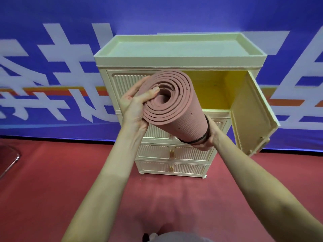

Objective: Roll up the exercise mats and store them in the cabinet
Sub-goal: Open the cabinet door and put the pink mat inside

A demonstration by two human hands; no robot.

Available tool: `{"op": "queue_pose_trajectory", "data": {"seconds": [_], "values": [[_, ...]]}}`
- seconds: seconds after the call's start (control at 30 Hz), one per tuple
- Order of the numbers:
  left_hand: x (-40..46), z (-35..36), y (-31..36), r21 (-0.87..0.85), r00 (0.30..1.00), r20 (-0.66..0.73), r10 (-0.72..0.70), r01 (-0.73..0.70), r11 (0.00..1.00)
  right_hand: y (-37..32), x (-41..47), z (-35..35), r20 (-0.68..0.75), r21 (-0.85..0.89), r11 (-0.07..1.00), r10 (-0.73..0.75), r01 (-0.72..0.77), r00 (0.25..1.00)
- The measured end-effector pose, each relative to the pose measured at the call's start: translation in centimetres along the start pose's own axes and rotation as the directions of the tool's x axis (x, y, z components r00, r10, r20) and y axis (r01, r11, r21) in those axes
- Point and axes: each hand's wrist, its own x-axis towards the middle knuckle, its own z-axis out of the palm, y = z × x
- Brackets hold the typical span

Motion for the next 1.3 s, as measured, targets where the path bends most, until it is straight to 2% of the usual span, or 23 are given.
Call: {"op": "queue_pose_trajectory", "data": {"seconds": [0.37,0.5,0.67,0.97,1.2,1.3], "values": [[-0.7,-3.8,1.0,-0.012,1.0,-0.01,0.009,-0.009,1.0,-0.8,-0.9,-0.5,-0.038,-0.101,0.993,-0.057,0.053,0.998],[-0.3,-5.1,1.1,-0.046,1.0,0.002,-0.017,0.017,0.999,-0.6,-1.0,-0.3,-0.122,-0.076,0.997,-0.026,0.017,0.992],[-1.0,-5.7,1.1,-0.01,0.999,0.033,-0.029,0.03,1.0,0.1,-2.1,0.4,-0.184,0.002,0.993,0.119,-0.121,0.976],[-0.7,-9.5,4.0,-0.086,0.994,0.109,0.024,-0.015,0.996,-0.1,-2.8,0.1,-0.178,0.109,0.989,0.118,-0.099,0.977],[-1.8,-12.5,3.8,-0.164,1.0,0.013,0.029,-0.026,0.986,0.2,-3.0,1.2,-0.154,0.142,0.984,0.126,-0.104,0.98],[-2.1,-14.3,3.3,-0.384,0.995,-0.095,-0.022,-0.016,0.923,0.8,-3.0,2.0,-0.157,0.131,0.988,0.102,-0.082,0.982]]}}
